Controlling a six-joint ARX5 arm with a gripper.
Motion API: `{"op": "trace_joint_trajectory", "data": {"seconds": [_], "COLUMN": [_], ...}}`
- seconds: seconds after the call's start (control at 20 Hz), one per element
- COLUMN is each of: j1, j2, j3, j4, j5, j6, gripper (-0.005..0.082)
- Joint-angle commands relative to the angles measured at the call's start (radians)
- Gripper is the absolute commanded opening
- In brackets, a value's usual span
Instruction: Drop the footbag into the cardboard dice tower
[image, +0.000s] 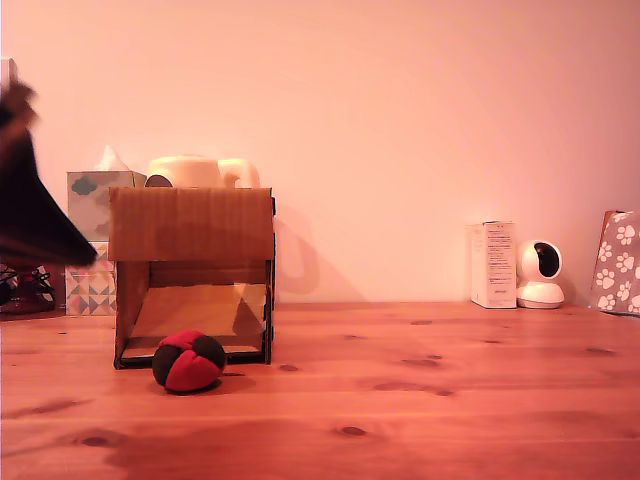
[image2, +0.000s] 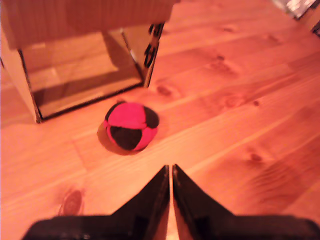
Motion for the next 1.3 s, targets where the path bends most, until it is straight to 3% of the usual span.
{"op": "trace_joint_trajectory", "data": {"seconds": [0.0,0.3,0.35,0.5,0.55,1.0,1.25], "j1": [-0.005,-0.005,-0.005,-0.011,-0.011,-0.011,-0.011], "j2": [0.036,0.146,0.165,0.223,0.25,0.491,0.628], "j3": [-0.018,-0.018,-0.018,-0.018,-0.018,-0.017,0.005], "j4": [0.031,0.147,0.186,0.309,0.351,0.638,0.742], "j5": [0.001,0.002,0.005,0.013,0.013,-0.004,-0.031], "j6": [-0.002,-0.002,-0.001,-0.002,-0.001,0.052,0.059], "gripper": [-0.0021,-0.0006,0.0082,0.0659,0.0739,0.0745,0.0745]}}
